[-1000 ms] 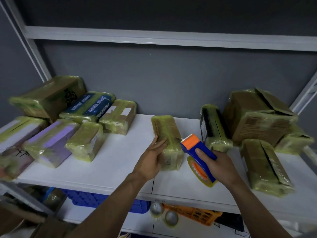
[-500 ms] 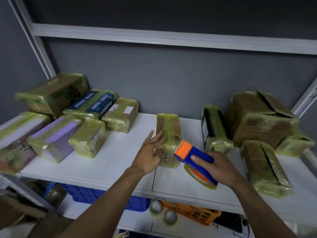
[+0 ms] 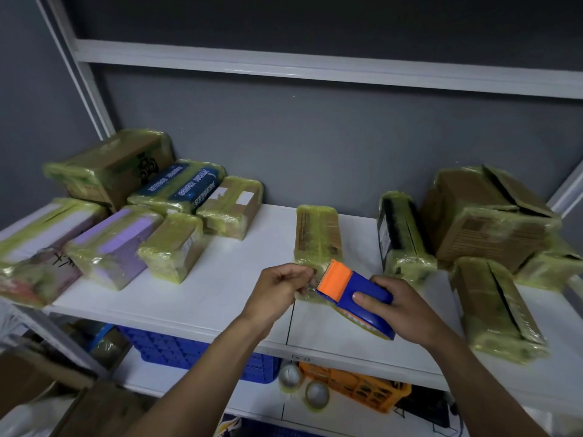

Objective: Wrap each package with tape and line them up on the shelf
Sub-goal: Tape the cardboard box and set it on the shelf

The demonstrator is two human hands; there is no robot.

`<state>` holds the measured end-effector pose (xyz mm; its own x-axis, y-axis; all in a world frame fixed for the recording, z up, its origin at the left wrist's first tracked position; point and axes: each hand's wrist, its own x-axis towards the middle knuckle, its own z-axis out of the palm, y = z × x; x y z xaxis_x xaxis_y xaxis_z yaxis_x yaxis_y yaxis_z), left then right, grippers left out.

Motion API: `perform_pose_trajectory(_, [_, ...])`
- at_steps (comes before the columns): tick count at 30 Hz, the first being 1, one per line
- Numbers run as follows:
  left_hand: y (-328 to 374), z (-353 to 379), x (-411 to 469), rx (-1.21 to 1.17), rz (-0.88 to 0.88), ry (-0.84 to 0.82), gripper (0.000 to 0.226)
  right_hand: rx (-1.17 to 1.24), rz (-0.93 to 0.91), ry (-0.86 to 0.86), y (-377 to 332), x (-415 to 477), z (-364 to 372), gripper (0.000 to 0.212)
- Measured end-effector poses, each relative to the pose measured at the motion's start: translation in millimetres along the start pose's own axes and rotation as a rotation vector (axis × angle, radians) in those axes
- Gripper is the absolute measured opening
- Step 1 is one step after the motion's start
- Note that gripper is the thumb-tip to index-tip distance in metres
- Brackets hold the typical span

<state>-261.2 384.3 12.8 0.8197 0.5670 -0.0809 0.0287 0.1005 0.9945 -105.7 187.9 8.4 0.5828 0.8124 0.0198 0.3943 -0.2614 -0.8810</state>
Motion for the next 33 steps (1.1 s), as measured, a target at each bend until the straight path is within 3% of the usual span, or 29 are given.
perform_pose_trajectory(8, [-5, 0, -2, 0.059, -0.005, -0.020, 0.014, -0.014, -0.046, -0.010, 0, 0, 4, 0.057])
perform_pose_trajectory(17, [-12, -7, 5, 0.113, 0.020, -0.004, 0.011, -0.054, -0.028, -0.013, 1, -1, 8, 0.030])
perform_pose_trajectory(25, [-3, -32, 17, 0.086, 0.069, 0.129, 0.012, -0.103, 0.027, 0.031, 6, -5, 3, 0.037])
perform_pose_trajectory(33, [-14, -41, 20, 0.095, 0.053, 0.218, 0.005, -0.402, 0.050, 0.127, -3, 2, -3, 0.060])
